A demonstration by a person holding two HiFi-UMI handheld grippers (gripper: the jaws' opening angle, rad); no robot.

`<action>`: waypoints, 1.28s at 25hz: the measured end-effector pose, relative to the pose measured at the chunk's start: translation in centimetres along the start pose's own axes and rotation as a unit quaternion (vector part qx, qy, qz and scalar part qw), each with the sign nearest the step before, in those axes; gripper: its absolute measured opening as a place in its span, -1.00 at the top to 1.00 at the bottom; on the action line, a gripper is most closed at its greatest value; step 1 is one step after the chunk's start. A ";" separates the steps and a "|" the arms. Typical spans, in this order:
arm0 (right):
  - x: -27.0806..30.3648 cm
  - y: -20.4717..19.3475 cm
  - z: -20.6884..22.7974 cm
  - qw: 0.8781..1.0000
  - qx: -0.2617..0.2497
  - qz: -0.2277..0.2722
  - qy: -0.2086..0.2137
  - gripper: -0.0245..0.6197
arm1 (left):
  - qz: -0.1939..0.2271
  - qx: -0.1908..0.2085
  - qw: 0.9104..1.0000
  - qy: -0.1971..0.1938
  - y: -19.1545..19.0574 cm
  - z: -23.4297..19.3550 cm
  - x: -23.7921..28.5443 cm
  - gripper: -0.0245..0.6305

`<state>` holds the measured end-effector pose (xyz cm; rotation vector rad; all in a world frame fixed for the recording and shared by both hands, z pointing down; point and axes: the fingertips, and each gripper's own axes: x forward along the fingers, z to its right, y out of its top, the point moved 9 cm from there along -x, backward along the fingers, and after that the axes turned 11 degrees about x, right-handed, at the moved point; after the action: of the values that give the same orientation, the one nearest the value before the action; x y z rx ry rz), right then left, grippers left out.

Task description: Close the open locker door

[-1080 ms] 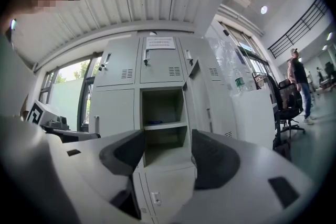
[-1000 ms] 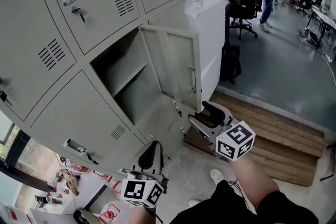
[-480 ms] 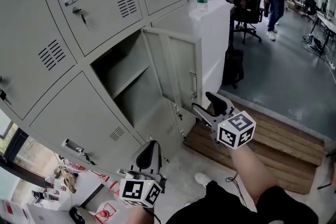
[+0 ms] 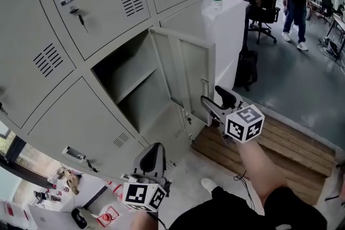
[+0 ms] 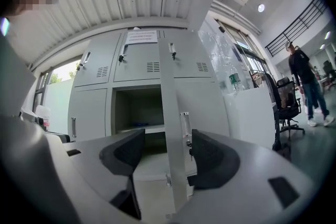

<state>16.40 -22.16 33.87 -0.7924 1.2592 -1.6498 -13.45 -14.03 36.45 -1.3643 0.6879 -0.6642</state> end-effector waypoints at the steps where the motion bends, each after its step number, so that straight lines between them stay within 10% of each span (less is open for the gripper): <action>1: 0.3 0.1 0.2 1.000 0.000 -0.001 0.002 -0.05 | -0.001 0.000 1.000 0.001 0.0 -0.1 0.2 0.86; 9: 1.5 0.1 0.9 1.000 -0.007 -0.011 0.005 -0.03 | -0.002 -0.005 1.000 0.000 -0.4 -0.6 1.3 0.86; 18: 2.0 -0.1 0.1 0.999 -0.025 -0.024 0.012 0.44 | 0.000 -0.012 1.000 0.003 -0.6 -1.3 1.4 0.86; 32: 2.4 -1.0 -3.3 0.997 -0.052 -0.038 0.043 0.40 | 0.000 -0.010 1.000 0.009 -0.7 -1.8 0.2 0.86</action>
<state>12.26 -22.99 33.85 -0.8496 1.4009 -1.7058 -14.73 -15.43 36.97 -1.3787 0.7105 -0.6716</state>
